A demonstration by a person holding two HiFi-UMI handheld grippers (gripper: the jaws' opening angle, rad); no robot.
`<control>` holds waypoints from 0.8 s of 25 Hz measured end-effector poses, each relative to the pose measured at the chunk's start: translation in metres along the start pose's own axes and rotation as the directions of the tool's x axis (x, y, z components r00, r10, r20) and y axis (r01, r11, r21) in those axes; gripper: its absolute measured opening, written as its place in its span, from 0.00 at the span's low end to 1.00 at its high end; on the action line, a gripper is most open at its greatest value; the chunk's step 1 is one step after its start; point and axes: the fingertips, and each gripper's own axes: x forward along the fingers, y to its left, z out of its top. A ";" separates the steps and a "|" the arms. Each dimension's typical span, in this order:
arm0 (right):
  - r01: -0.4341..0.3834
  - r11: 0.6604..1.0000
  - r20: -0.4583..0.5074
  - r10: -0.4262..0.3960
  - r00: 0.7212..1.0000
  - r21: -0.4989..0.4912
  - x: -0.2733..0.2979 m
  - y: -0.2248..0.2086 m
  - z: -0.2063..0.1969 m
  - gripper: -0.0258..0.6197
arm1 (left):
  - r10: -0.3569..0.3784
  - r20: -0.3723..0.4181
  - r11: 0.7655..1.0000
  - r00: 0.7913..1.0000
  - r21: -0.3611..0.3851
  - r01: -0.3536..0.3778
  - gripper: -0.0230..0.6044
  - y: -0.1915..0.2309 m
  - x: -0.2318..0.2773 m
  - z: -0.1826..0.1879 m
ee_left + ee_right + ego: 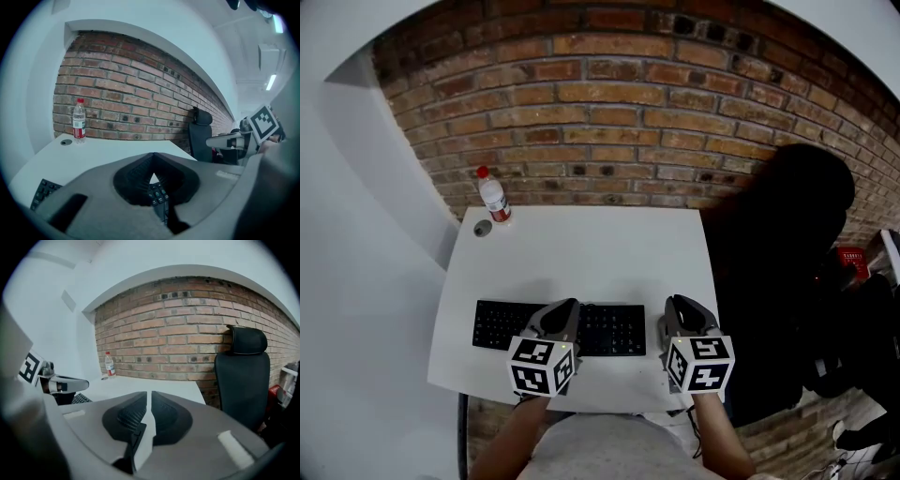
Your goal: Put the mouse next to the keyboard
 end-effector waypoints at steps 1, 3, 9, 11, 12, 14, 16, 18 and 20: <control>-0.007 1.000 0.016 0.007 1.000 -0.002 -0.002 0.003 0.005 0.09 | -0.001 0.006 1.000 1.000 0.002 0.001 0.02 -0.001 -0.001 0.002; -0.028 1.000 0.040 0.028 0.999 -0.008 -0.005 0.010 0.012 0.06 | -0.003 0.013 1.000 1.000 0.008 0.003 0.02 -0.002 -0.002 0.006; -0.112 0.993 0.059 0.113 0.992 -0.026 -0.009 0.031 0.015 0.05 | -0.005 0.009 1.000 1.000 0.008 0.005 0.02 -0.003 -0.003 0.006; -0.121 0.992 0.065 0.123 0.990 -0.026 -0.010 0.033 0.014 0.05 | -0.004 0.008 1.000 1.000 0.008 0.004 0.02 -0.003 -0.004 0.004; -0.122 0.992 0.067 0.123 0.990 -0.025 -0.010 0.033 0.014 0.05 | -0.004 0.007 1.000 1.000 0.008 0.004 0.02 -0.002 -0.004 0.003; -0.119 0.993 0.071 0.121 0.990 -0.025 -0.010 0.033 0.014 0.05 | -0.005 0.005 1.000 1.000 0.007 0.005 0.02 -0.003 -0.004 0.002; -0.115 0.993 0.072 0.117 0.991 -0.029 -0.010 0.033 0.015 0.05 | -0.007 0.003 1.000 1.000 0.003 0.007 0.02 -0.003 -0.004 0.001; -0.115 0.993 0.072 0.117 0.990 -0.036 -0.011 0.034 0.015 0.05 | -0.007 0.001 1.000 1.000 0.001 0.007 0.02 -0.004 -0.004 0.001; -0.118 0.992 0.071 0.121 0.990 -0.042 -0.011 0.036 0.015 0.05 | -0.008 -0.001 1.000 1.000 -0.001 0.008 0.02 -0.004 -0.004 0.000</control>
